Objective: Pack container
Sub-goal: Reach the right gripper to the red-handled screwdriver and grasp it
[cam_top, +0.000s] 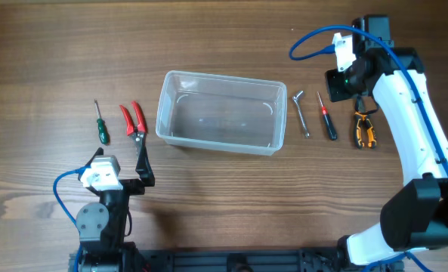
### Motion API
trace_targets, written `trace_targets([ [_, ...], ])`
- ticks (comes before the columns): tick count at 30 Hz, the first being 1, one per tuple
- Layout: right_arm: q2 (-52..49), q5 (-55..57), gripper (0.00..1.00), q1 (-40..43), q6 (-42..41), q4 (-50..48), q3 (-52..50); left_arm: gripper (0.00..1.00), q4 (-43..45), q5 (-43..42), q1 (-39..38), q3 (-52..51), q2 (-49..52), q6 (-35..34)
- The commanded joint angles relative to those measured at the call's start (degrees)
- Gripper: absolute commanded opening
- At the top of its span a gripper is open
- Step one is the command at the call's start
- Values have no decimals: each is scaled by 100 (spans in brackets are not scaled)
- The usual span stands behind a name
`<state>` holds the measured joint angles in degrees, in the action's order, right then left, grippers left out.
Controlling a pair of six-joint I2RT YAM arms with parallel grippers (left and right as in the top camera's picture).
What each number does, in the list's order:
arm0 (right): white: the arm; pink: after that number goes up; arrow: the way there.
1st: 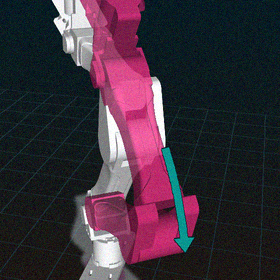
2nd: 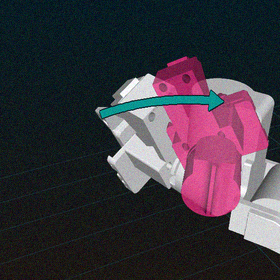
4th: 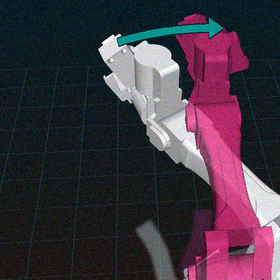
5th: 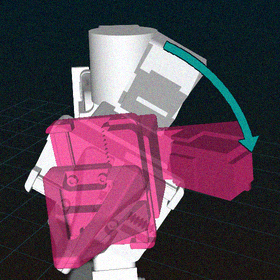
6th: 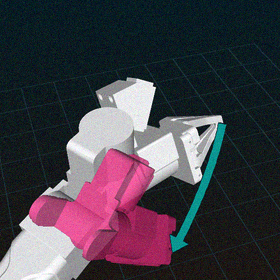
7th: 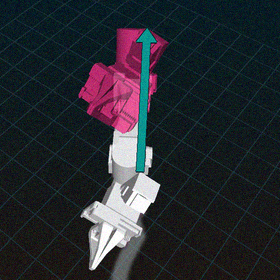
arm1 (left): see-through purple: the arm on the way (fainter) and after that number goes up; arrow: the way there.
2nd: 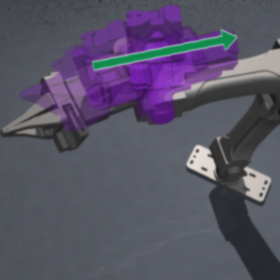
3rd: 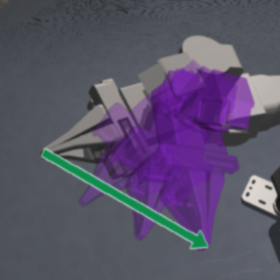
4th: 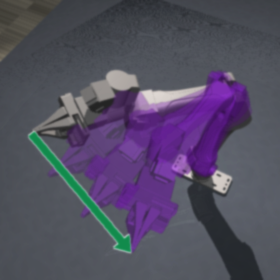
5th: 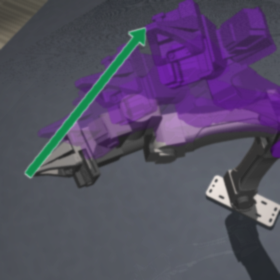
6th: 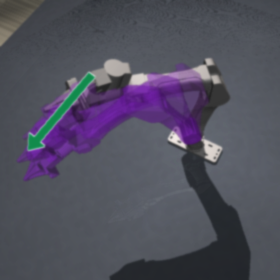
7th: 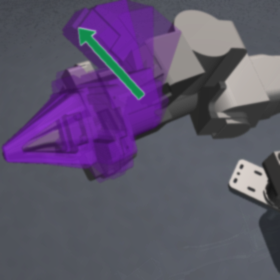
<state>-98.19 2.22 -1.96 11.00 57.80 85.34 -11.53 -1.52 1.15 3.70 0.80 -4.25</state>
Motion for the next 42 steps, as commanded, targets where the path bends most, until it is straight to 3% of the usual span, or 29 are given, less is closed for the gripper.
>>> trace_targets([
  [1,-267,188,43,4,103,13,-118,100,4,11,37,-24,-42,-94],
  [4,-638,149,44,4,76,59,-260,100,4,11,37,-24,-42,-94],
  [6,-1069,59,51,4,39,157,-260,100,4,11,37,-24,-42,-94],
  [10,-1882,55,49,4,15,358,-260,100,4,11,37,-24,-42,-94],
  [12,-2162,57,42,4,-94,393,-260,100,4,11,37,-24,-42,-94],
  [19,-2258,229,45,232,-400,378,-289,100,4,11,37,-24,-42,-94],
  [22,-2258,70,29,328,-402,382,-297,100,4,11,37,-24,-42,-94],
  [28,-2258,-76,28,328,-358,282,-297,100,4,11,37,-24,-42,-94],
  [30,-2258,-142,14,328,-358,221,-297,100,4,11,37,-24,-42,-94],
  [33,-2258,-225,12,328,-367,118,-297,100,4,11,37,-24,-42,-94],
  [34,-2258,-225,4,328,-367,127,-295,100,4,11,37,-24,-42,-94],
  [38,-2245,-234,4,326,-367,398,-142,100,4,11,37,-24,-42,-94],
  [42,-1978,-566,4,319,-345,879,868,100,4,11,37,-24,-42,-94],
])
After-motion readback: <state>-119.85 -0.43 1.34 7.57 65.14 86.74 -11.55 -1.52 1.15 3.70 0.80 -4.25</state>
